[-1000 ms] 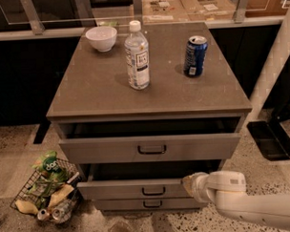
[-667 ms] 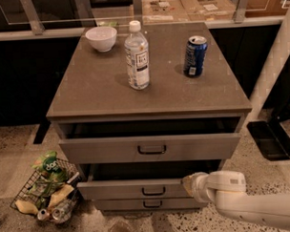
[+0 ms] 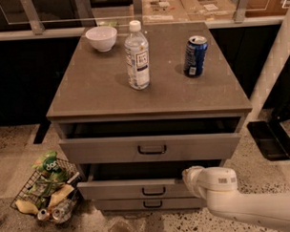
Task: Open middle drawer
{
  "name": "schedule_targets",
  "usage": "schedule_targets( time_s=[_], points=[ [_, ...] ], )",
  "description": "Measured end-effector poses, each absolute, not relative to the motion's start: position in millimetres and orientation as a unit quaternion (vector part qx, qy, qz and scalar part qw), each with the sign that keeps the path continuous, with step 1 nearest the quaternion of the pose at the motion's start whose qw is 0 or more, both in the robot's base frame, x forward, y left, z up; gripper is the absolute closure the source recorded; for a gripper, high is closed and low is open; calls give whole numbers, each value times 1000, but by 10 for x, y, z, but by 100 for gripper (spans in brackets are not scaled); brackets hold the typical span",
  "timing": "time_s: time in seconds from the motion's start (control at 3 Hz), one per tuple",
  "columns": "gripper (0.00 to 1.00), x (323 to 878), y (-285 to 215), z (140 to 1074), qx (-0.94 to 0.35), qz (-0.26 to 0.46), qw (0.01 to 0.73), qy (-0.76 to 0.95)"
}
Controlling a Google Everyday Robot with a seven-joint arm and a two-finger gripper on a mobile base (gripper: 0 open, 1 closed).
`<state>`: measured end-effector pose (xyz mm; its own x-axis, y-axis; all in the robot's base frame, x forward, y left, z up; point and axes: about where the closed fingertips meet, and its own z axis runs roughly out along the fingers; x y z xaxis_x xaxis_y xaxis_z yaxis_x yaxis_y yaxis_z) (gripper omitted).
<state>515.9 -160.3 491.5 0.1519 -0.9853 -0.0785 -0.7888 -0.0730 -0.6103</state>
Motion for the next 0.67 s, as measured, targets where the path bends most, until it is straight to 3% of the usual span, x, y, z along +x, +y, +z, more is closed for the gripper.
schedule_targets(
  time_s=[0.67],
  points=[
    [100,5283,-1700,4705,-702,-183,272,632]
  ],
)
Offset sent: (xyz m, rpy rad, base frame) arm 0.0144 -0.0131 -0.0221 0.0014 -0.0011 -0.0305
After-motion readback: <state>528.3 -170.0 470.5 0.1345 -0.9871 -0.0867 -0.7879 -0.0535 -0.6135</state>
